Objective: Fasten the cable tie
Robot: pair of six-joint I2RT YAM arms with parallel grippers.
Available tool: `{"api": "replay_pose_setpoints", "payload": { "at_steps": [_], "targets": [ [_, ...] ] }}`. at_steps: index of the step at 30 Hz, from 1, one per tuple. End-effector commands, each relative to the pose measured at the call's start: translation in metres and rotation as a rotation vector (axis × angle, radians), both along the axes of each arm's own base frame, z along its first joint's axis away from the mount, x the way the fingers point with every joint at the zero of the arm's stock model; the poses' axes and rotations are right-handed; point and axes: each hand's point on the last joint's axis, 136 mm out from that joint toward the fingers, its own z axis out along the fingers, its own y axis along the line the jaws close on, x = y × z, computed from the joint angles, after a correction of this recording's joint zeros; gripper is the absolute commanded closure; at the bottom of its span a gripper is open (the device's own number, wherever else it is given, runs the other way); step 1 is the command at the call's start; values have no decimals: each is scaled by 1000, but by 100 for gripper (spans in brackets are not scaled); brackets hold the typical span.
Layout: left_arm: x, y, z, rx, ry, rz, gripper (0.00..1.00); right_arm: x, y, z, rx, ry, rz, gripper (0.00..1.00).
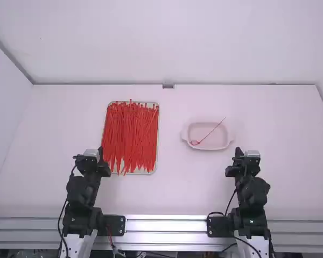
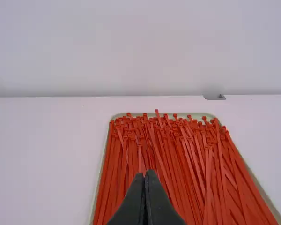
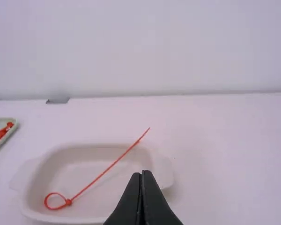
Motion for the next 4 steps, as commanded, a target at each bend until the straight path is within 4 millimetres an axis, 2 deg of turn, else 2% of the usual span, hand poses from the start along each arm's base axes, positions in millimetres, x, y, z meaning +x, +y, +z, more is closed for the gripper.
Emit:
{"api": "replay_pose_setpoints", "payload": {
  "at_steps": [1,4],
  "targets": [
    [0,3,-4,8,7,12,100,-1,0,0,1,-12,1,100],
    [0,3,-4,8,7,12,100,-1,0,2,1,-20,1,100]
  ]
}}
